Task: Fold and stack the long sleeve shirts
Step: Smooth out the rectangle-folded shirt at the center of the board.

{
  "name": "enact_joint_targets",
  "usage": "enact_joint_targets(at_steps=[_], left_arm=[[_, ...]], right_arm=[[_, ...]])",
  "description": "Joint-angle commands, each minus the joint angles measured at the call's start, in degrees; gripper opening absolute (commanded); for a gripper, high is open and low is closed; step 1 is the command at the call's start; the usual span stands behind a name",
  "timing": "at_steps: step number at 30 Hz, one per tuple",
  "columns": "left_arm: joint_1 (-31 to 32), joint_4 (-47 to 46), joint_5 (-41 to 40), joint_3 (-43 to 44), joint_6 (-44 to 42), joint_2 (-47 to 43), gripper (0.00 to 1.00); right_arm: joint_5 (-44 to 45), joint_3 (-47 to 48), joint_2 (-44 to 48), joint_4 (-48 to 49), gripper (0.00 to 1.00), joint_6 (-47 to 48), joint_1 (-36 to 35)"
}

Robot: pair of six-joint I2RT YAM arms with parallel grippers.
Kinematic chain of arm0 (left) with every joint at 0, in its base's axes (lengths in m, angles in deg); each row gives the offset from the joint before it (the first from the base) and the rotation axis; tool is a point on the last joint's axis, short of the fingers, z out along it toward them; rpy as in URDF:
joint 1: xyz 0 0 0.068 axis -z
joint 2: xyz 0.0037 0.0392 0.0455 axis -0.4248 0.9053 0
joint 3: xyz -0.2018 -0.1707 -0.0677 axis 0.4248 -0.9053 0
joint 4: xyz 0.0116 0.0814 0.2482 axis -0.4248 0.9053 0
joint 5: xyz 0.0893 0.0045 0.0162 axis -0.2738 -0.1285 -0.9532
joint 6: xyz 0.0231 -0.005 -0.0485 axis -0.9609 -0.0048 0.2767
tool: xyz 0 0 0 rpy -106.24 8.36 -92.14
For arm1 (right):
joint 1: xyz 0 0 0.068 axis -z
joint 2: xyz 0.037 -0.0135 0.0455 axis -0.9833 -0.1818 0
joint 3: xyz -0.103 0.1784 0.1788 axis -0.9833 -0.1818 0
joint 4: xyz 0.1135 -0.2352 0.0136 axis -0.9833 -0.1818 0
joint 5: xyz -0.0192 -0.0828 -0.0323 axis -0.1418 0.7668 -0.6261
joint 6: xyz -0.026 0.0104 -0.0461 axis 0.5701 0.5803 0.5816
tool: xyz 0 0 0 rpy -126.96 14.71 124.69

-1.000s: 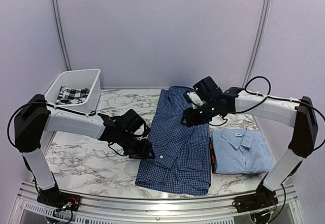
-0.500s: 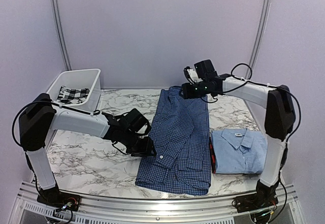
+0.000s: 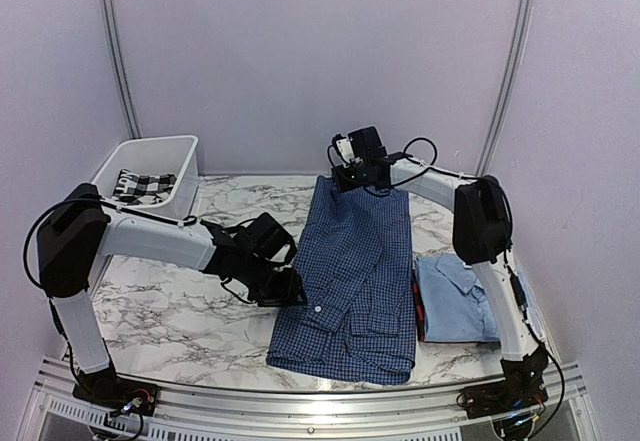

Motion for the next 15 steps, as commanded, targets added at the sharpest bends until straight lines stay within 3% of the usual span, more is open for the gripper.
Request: enact_joint_targets(at_steps=[1, 11, 15], left_arm=[[-0.1, 2.4, -0.5, 1.9, -0.3, -1.1, 0.50], [-0.1, 2.7, -0.3, 2.6, -0.3, -0.3, 0.49], [-0.1, 2.7, -0.7, 2.1, -0.2, -0.3, 0.49]], right_arm=[[2.2, 4.8, -3.8, -0.3, 0.49, 4.3, -0.9], [3.8, 5.4, -7.2, 0.2, 0.46, 6.0, -1.4], [5.1, 6.3, -8.1, 0.5, 0.34, 6.2, -1.3]])
